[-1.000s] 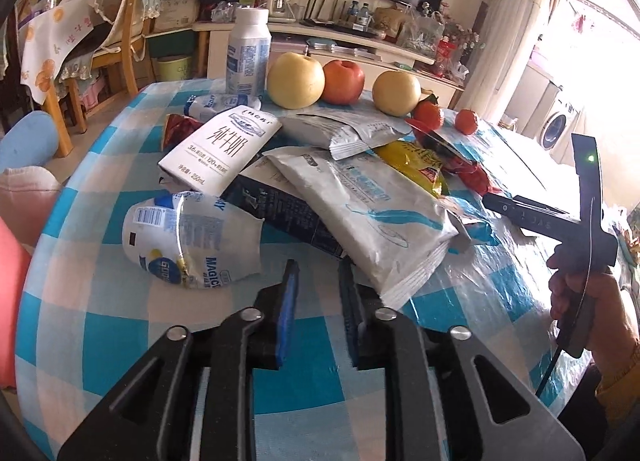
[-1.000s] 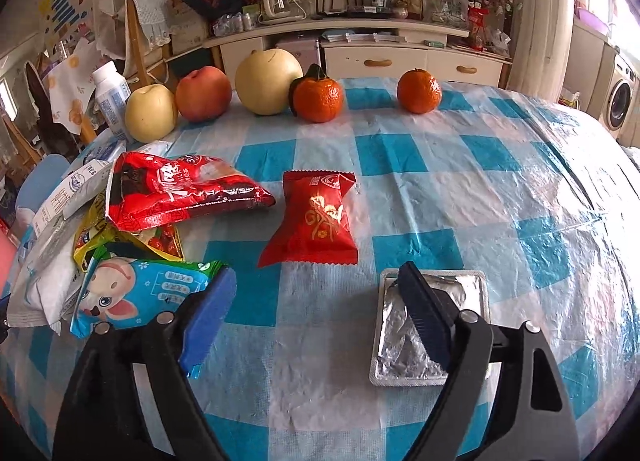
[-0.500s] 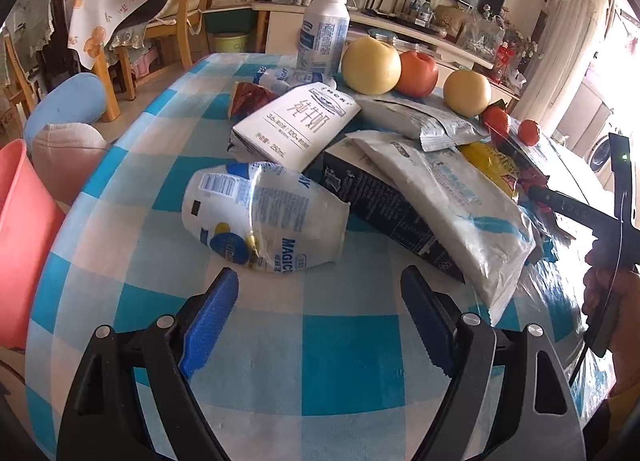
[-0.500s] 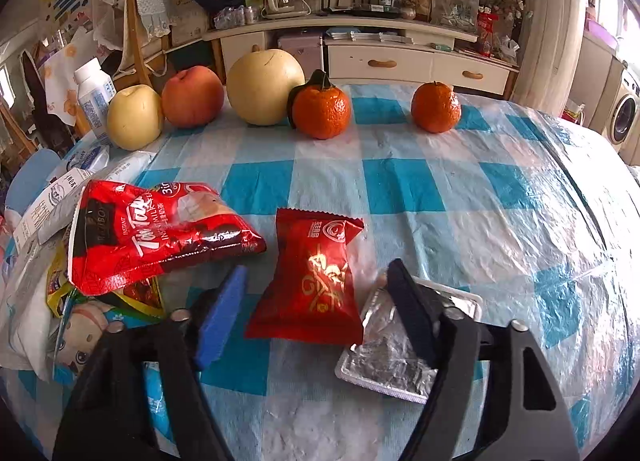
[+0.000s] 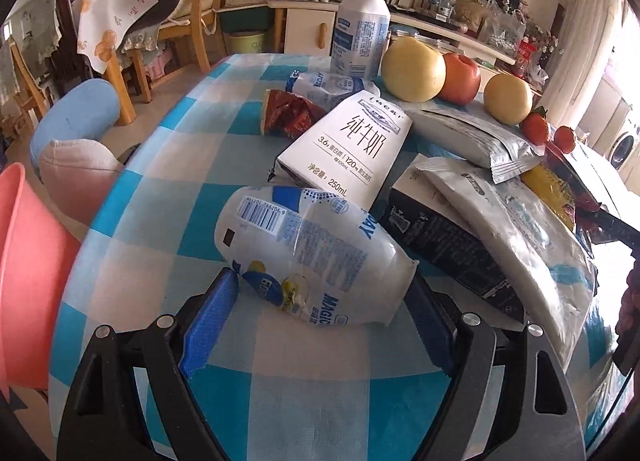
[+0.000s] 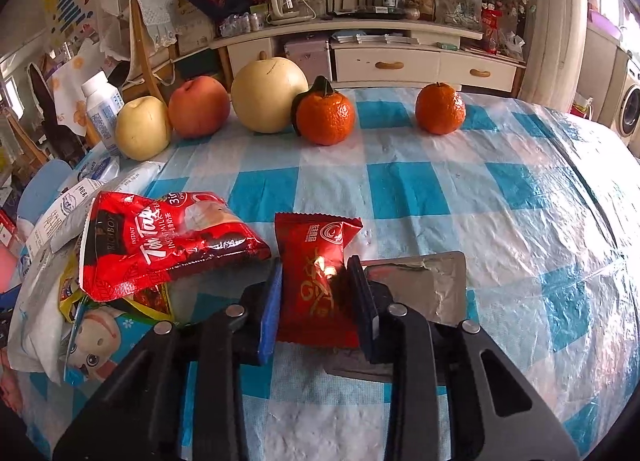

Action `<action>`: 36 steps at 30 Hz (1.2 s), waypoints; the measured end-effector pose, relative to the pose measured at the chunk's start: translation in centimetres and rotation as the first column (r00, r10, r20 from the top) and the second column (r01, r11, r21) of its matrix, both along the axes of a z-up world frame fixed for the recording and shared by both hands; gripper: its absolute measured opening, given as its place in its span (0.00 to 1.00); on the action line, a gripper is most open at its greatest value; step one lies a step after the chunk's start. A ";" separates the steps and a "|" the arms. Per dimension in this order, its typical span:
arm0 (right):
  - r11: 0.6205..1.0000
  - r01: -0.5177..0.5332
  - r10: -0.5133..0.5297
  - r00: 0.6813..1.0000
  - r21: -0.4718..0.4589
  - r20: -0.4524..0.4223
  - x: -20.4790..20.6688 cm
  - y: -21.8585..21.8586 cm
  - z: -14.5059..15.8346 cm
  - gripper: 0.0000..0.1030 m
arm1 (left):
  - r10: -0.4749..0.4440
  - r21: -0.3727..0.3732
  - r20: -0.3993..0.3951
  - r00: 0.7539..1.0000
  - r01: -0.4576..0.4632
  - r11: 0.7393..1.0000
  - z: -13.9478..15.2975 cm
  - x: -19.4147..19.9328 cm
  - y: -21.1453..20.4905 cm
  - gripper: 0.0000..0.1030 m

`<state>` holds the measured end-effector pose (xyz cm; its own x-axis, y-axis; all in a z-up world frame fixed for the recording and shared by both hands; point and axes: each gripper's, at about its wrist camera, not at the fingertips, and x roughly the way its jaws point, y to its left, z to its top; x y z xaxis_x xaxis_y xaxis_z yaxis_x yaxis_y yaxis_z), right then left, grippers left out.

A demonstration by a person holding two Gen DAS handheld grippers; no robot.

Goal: Collect trash
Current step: 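Close the left tool on the yogurt bottle while the right tool grasps the red candy wrapper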

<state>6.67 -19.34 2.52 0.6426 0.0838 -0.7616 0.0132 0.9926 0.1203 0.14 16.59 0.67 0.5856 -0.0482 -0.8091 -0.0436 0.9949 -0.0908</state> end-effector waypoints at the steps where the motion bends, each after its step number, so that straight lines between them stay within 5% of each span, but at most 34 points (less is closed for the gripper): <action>1: 1.000 -0.001 0.001 1.000 0.000 0.000 0.0 0.0 0.0 0.32 | 0.004 -0.021 0.002 1.000 -0.004 1.000 0.0 0.0 0.2 0.83; 9: 1.000 -0.009 0.009 1.000 -0.018 0.009 -0.2 0.4 0.1 0.32 | 0.121 -0.156 -0.010 0.993 -0.121 0.980 0.4 0.8 1.1 0.90; 14: 1.000 -0.019 0.019 1.000 -0.016 0.007 -0.1 0.5 0.1 0.32 | 0.236 -0.260 -0.031 0.971 -0.235 0.937 0.3 1.4 2.3 0.90; 18: 1.000 -0.023 0.023 1.000 -0.008 0.006 -0.1 0.5 0.0 0.32 | 0.245 -0.196 -0.036 0.969 -0.247 0.949 0.3 2.3 1.5 0.90; 22: 1.000 -0.020 0.020 1.000 0.005 0.011 -0.3 0.2 0.1 0.32 | 0.235 -0.081 -0.029 0.972 -0.236 0.968 0.1 2.4 0.7 0.75; 28: 1.000 -0.021 0.020 0.999 0.022 0.034 -1.4 0.3 0.4 0.32 | 0.207 -0.089 -0.021 0.978 -0.208 0.974 0.7 1.7 0.7 0.63; 36: 0.997 -0.037 0.031 0.996 0.074 0.085 -4.1 1.0 1.2 0.31 | 0.200 -0.111 0.012 0.980 -0.197 0.974 2.1 0.2 2.0 0.62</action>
